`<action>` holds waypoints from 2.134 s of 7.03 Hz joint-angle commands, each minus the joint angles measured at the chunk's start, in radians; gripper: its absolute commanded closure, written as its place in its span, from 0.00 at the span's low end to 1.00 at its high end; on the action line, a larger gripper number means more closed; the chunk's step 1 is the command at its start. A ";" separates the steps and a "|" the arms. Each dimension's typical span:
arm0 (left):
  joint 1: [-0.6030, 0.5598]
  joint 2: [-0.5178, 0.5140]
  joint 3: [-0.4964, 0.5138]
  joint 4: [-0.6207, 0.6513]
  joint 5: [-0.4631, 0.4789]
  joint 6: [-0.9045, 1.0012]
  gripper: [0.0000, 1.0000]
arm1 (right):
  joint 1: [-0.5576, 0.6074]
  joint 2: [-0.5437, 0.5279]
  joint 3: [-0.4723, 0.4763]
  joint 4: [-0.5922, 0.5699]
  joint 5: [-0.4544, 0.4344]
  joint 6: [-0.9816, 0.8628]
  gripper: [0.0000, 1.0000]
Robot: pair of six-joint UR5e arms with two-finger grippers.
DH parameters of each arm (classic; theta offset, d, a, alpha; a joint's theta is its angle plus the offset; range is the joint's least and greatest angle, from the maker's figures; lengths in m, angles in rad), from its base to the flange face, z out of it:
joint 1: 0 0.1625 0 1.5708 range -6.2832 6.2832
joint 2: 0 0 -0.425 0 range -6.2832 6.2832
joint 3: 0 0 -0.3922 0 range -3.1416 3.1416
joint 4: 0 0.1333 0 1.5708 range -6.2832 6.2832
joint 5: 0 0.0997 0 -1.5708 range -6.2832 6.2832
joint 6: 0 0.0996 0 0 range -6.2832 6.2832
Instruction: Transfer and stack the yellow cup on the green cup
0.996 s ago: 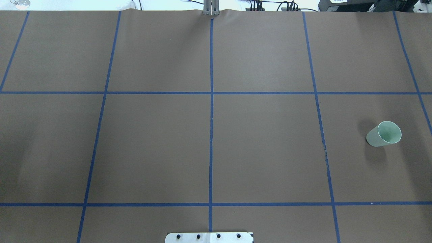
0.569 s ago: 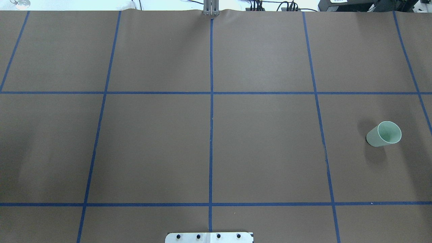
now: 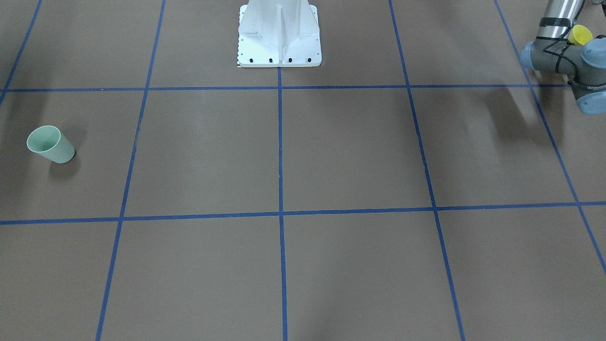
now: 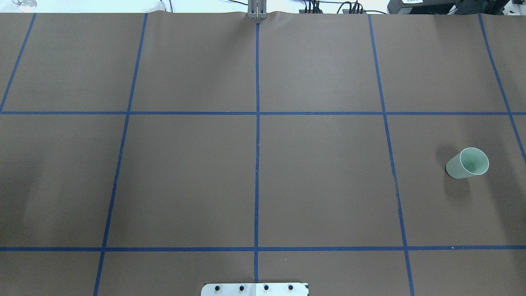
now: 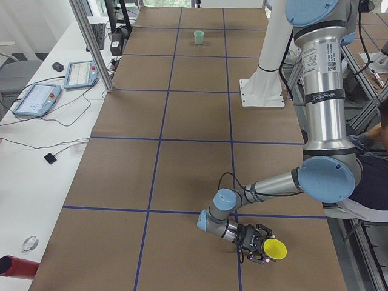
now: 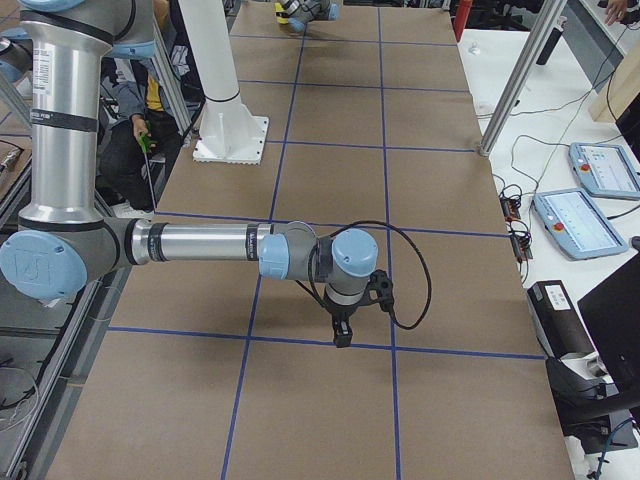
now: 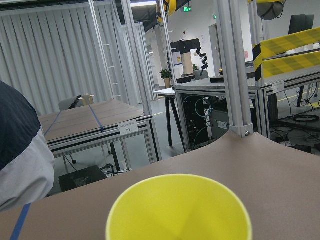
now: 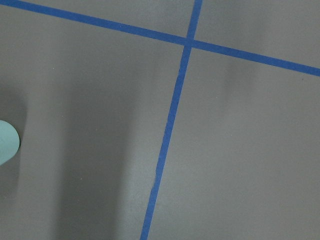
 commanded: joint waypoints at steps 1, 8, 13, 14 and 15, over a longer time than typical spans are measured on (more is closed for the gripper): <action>-0.003 0.029 -0.023 0.001 0.094 0.050 0.76 | -0.003 0.001 0.000 0.001 0.001 0.001 0.00; -0.120 0.128 -0.025 -0.345 0.819 0.100 0.77 | -0.004 0.009 0.000 0.044 0.006 -0.001 0.00; -0.252 0.293 0.044 -1.154 1.224 0.489 0.77 | -0.004 0.009 0.001 0.047 0.027 -0.002 0.00; -0.279 0.293 0.077 -1.381 1.280 0.629 0.77 | -0.004 0.011 0.001 0.049 0.027 -0.002 0.00; -0.355 0.283 0.078 -1.538 1.280 0.826 0.77 | -0.004 0.011 0.003 0.049 0.027 -0.002 0.00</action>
